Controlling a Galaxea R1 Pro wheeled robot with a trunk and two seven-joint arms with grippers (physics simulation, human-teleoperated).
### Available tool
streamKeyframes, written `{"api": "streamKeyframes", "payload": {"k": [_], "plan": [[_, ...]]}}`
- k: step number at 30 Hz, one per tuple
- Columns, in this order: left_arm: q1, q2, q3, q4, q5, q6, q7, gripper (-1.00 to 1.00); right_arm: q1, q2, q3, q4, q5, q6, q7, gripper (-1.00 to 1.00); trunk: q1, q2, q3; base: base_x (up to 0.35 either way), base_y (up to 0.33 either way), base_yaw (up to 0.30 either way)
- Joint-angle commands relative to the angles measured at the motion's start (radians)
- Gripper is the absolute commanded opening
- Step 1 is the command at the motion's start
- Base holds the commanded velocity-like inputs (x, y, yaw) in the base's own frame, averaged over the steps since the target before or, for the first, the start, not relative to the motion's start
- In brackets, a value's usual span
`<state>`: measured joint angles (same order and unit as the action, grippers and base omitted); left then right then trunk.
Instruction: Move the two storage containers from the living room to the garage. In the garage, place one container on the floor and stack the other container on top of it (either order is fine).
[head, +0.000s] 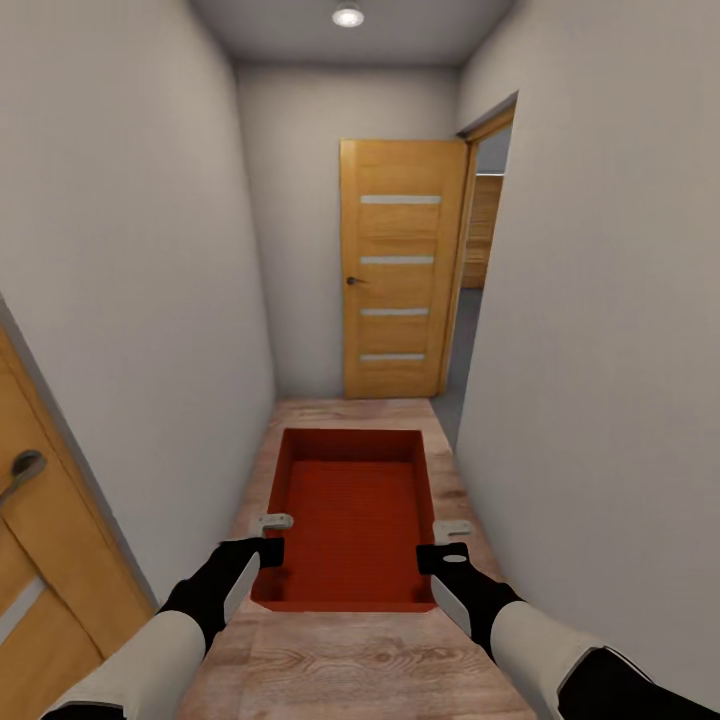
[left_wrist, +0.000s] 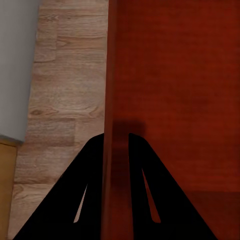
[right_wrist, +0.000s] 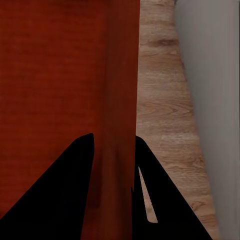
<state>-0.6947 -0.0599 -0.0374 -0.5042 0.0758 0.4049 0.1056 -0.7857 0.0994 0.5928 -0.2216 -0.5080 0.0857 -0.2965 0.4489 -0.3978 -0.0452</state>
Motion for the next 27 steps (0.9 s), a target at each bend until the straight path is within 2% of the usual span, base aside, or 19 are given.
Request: {"api": "streamKeyframes", "payload": {"k": [1,27], "plan": [[0.0,-0.006,0.016,0.0,-0.016,0.008,0.012,-1.0,-0.001,0.003,-0.025,-0.004,0.024,-0.003,-0.085,-1.0,0.001,-0.002,-0.002,0.323,0.0,-0.091],[0.0,-0.006,0.016,0.0,-0.014,0.008,0.012,-1.0,-0.001,0.003,-0.025,-0.004,0.025,-0.004,-0.085,-1.0,0.001,-0.002,-0.002,0.323,0.0,-0.005]]}}
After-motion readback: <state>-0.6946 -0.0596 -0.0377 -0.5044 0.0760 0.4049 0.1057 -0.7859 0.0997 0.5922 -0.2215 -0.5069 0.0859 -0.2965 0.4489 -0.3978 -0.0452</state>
